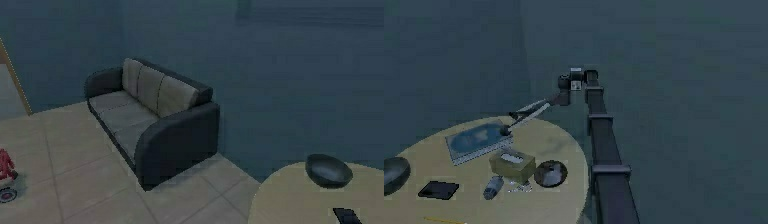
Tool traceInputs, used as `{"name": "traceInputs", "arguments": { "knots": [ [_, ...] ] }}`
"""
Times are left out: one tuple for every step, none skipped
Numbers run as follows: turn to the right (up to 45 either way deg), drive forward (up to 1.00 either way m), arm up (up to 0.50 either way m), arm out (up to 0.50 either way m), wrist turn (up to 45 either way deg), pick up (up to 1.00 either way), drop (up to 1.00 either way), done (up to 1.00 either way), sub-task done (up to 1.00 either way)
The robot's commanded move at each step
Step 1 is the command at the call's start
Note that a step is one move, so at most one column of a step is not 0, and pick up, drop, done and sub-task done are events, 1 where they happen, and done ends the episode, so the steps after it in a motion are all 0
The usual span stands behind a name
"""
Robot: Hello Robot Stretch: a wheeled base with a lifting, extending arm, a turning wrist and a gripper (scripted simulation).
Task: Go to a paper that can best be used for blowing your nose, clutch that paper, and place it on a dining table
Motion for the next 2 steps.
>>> {"name": "traceInputs", "arguments": {
  "knots": [
    [0.0, 0.0, 0.08, 0.0, 0.0, 0.0, 0.0, 0.0, 0.0],
    [0.0, 0.0, 0.0, -0.08, 0.0, 0.0, 0.0, 0.0, 0.0]
  ]
}}
